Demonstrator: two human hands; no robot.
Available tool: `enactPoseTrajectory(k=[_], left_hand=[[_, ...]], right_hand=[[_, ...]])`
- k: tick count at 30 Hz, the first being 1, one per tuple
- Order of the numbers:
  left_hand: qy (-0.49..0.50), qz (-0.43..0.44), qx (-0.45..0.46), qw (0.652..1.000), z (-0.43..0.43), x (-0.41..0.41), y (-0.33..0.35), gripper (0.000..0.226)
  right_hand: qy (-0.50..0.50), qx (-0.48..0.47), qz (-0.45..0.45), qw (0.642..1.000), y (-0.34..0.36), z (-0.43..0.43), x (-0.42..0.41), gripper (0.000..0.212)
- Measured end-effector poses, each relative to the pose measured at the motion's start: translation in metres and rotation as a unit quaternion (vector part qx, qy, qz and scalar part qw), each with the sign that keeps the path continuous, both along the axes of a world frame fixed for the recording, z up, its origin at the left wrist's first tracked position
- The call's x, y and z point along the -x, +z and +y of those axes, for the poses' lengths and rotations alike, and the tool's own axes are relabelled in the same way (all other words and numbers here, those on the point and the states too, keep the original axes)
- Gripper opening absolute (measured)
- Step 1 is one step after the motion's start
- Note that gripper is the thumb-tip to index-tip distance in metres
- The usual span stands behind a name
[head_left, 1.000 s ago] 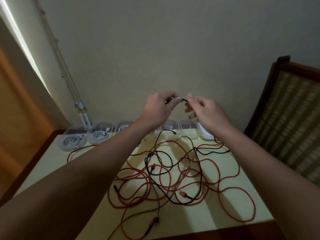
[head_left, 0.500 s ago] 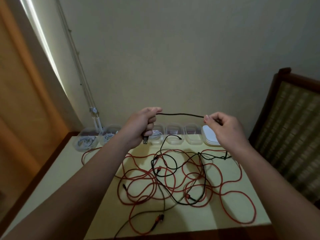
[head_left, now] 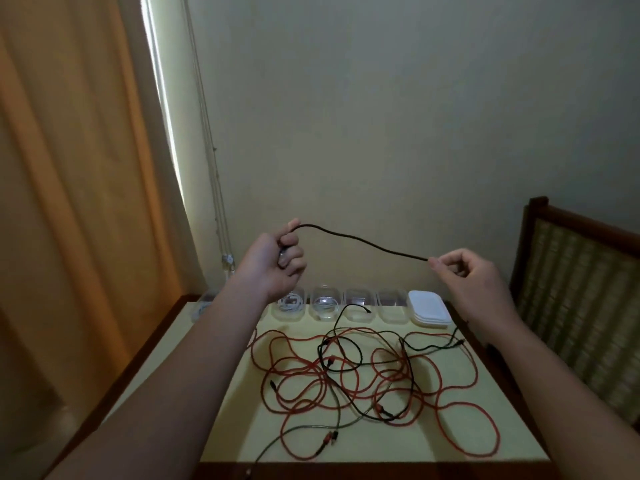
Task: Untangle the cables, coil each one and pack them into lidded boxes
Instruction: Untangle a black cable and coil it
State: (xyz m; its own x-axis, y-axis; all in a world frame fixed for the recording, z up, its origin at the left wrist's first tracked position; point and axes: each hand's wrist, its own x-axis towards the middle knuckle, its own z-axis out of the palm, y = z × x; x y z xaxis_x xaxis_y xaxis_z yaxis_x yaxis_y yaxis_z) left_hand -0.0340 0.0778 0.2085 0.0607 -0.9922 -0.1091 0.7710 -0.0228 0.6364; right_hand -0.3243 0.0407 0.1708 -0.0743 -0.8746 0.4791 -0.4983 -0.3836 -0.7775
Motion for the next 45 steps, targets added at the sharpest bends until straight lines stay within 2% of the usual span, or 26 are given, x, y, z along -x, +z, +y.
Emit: enactPoseTrajectory(k=[3, 5, 8, 10, 12, 15, 18, 21, 23, 26, 30, 36, 40, 42, 45], left_hand=[[0.066, 0.023, 0.009, 0.998, 0.022, -0.002, 0.014, 0.039], [0.110, -0.009, 0.016, 0.994, 0.034, 0.000, 0.019, 0.050], [0.170, -0.163, 0.048, 0.971, 0.051, 0.010, 0.022, 0.049], [0.180, -0.295, 0.080, 0.935, 0.067, 0.022, 0.023, 0.042], [0.166, -0.394, 0.113, 0.897, 0.082, 0.035, 0.024, 0.035], [0.132, -0.432, 0.149, 0.879, 0.096, 0.053, 0.025, 0.032], [0.097, -0.466, 0.139, 0.869, 0.108, 0.064, 0.025, 0.034], [0.031, -0.439, 0.123, 0.889, 0.117, 0.069, 0.025, 0.037], [-0.028, -0.373, 0.122, 0.920, 0.121, 0.071, 0.027, 0.039], [-0.098, -0.241, 0.104, 0.960, 0.125, 0.072, 0.033, 0.040], [-0.125, -0.150, 0.084, 0.977, 0.125, 0.071, 0.040, 0.032], [-0.108, -0.173, 0.062, 0.977, 0.126, 0.073, 0.043, 0.026], [-0.093, -0.223, 0.068, 0.968, 0.131, 0.077, 0.045, 0.046], [-0.090, -0.230, 0.080, 0.966, 0.132, 0.076, 0.044, 0.049], [-0.098, -0.204, 0.099, 0.969, 0.131, 0.074, 0.044, 0.040]], right_hand=[[-0.001, 0.002, 0.022, 1.000, 0.006, 0.019, 0.005, 0.017], [0.004, 0.009, 0.062, 0.998, 0.007, 0.030, 0.005, 0.017], [0.026, 0.053, 0.173, 0.983, 0.012, 0.049, -0.004, 0.018], [0.044, 0.101, 0.253, 0.961, 0.019, 0.062, -0.014, 0.017], [0.073, 0.161, 0.291, 0.940, 0.028, 0.075, -0.026, 0.017], [0.079, 0.252, 0.293, 0.919, 0.042, 0.090, -0.039, 0.023], [0.052, 0.295, 0.261, 0.918, 0.057, 0.100, -0.046, 0.029], [0.036, 0.289, 0.223, 0.930, 0.067, 0.105, -0.050, 0.034], [0.037, 0.255, 0.182, 0.949, 0.069, 0.107, -0.053, 0.036], [0.047, 0.184, 0.073, 0.979, 0.071, 0.109, -0.054, 0.037], [0.102, 0.095, 0.039, 0.989, 0.068, 0.116, -0.058, 0.039], [0.160, 0.035, 0.013, 0.986, 0.068, 0.129, -0.062, 0.052], [0.171, 0.027, 0.005, 0.985, 0.064, 0.132, -0.064, 0.054], [0.169, 0.030, -0.012, 0.985, 0.063, 0.133, -0.064, 0.056], [0.176, 0.032, -0.021, 0.984, 0.064, 0.135, -0.064, 0.055]])
